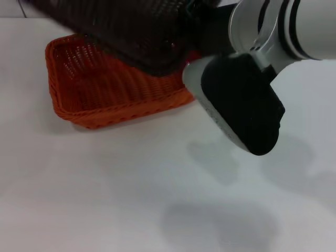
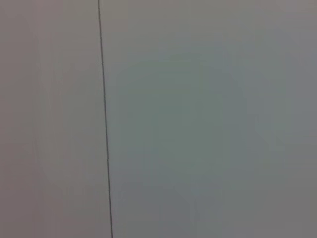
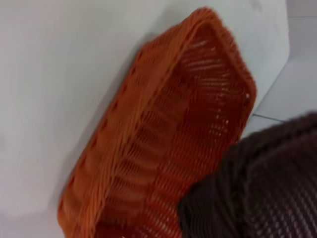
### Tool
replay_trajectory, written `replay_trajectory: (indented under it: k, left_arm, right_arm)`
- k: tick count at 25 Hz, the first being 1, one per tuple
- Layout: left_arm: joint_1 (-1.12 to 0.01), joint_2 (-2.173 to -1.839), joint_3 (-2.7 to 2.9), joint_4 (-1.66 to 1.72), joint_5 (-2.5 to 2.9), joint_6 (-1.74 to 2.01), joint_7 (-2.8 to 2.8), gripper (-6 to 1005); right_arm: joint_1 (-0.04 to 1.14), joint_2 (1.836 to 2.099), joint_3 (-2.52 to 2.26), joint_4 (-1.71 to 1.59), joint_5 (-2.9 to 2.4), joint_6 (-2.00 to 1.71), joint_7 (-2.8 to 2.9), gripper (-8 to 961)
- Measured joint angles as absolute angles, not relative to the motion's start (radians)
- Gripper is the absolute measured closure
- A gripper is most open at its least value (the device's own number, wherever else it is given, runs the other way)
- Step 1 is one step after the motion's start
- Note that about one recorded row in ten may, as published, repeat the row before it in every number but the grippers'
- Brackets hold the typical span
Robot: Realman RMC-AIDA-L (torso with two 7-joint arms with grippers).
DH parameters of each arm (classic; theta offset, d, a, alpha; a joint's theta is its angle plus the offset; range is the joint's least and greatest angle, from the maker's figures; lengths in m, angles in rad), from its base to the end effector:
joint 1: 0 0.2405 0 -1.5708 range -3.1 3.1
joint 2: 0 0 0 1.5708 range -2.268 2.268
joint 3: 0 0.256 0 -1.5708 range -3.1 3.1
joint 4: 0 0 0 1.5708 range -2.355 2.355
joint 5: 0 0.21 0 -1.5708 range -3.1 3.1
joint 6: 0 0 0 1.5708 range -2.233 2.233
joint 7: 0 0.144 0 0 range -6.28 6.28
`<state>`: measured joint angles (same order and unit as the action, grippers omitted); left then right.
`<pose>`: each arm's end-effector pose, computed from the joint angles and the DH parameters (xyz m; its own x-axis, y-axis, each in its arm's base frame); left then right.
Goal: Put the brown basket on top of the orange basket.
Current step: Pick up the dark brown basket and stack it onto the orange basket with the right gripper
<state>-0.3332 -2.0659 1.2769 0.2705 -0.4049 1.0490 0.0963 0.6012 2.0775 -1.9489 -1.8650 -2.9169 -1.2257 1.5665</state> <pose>-0.4049 0.3133 0.0932 0.7899 -0.0577 0.6105 0.5657 0.4527 -0.6892 0.0242 0.3253 -0.0255 0.2652 0.6951 0.6682 0.9553 -0.2835 -0.0841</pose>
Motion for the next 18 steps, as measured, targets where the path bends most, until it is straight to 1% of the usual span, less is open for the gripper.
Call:
replay_trajectory:
  k: [1, 2, 4, 8, 10, 11, 12, 16, 18]
  left_arm:
    - [-0.333, -2.067, 1.277, 0.27, -0.405, 1.044, 0.096, 152]
    - [-0.333, -2.067, 1.277, 0.27, -0.405, 1.044, 0.096, 152]
    - [-0.333, -2.069, 1.277, 0.27, -0.406, 1.024, 0.09, 152]
    - [-0.333, -2.069, 1.276, 0.269, -0.407, 1.001, 0.081, 152]
    - [-0.333, -2.07, 1.275, 0.269, -0.408, 0.993, 0.079, 152]
    - [-0.333, -2.071, 1.273, 0.268, -0.414, 0.99, 0.071, 152]
    - [-0.333, -2.071, 1.273, 0.268, -0.414, 0.99, 0.071, 152]
    - [-0.34, -2.072, 1.273, 0.263, -0.437, 0.986, 0.053, 152]
    - [-0.341, -2.072, 1.273, 0.263, -0.44, 0.984, 0.052, 152]
  right_arm:
    - [0.565, 2.077, -1.949, -1.838, -2.918, -1.143, 1.469, 807]
    - [0.565, 2.077, -1.949, -1.838, -2.918, -1.143, 1.469, 807]
    - [0.506, 2.079, -1.948, -1.796, -2.918, -0.985, 1.344, 807]
    - [0.481, 2.076, -1.96, -1.753, -2.918, -0.902, 1.277, 807]
    - [0.476, 2.069, -1.968, -1.723, -2.918, -0.851, 1.259, 808]
    - [0.475, 2.058, -1.976, -1.702, -2.917, -0.824, 1.254, 808]
    - [0.475, 2.058, -1.976, -1.702, -2.917, -0.824, 1.254, 808]
    - [0.468, 2.03, -2.006, -1.667, -2.917, -0.781, 1.242, 800]
    - [0.467, 2.025, -2.006, -1.648, -2.916, -0.773, 1.217, 795]
